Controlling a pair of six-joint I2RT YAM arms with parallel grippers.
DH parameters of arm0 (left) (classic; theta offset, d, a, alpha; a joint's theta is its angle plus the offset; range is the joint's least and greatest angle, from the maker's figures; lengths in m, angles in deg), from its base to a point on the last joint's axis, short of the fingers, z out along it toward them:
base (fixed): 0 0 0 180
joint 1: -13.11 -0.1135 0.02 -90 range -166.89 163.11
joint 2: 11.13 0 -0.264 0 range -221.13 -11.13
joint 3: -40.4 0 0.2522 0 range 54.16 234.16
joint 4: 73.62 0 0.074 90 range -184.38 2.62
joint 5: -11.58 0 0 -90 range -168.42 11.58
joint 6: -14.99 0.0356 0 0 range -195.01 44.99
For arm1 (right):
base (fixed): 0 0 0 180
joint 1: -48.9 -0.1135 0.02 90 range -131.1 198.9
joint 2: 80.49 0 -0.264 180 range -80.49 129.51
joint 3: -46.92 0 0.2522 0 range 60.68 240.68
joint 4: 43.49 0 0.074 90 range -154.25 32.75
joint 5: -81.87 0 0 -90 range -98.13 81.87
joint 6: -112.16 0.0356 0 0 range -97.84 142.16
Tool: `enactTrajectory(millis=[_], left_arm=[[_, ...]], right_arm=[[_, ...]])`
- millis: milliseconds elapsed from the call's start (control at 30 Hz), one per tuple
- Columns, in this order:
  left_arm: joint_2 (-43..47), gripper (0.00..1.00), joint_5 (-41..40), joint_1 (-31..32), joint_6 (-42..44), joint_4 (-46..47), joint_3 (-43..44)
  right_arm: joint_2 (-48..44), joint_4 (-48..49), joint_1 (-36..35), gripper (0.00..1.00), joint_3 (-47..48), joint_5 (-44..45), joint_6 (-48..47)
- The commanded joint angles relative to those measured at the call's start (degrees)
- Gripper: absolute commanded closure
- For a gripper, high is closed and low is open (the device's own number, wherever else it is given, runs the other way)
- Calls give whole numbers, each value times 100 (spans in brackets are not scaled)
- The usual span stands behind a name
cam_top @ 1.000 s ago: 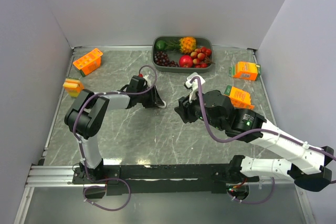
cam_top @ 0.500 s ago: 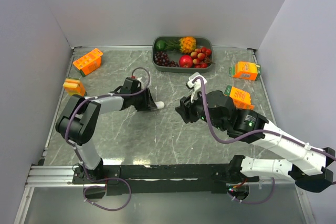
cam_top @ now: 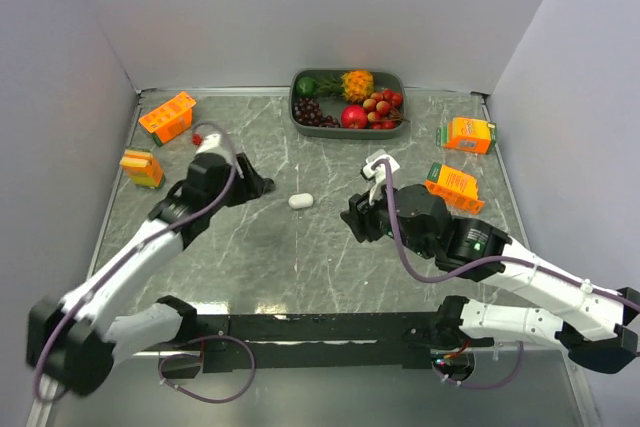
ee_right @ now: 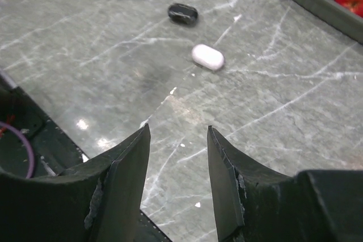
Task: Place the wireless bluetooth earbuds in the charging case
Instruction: Reset both arms
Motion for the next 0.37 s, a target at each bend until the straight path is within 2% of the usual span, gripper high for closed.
enactTrajectory(millis=[0,100,200,333], left_arm=[[1067,3,-1985,87,-898,-522,-446],[1279,3,-1847,34,-935,-513,-657],[1139,3,-1707,34,-1190,-688,-579],[1007,4,-1644,34,-1059,-820,-377]], right_arm=[[-38,535,78,46,-348,416,250],[33,527,122,42,-375,478,417],[129,483,140,39,-305,460,514],[226,326,158,33,-165,442,672]])
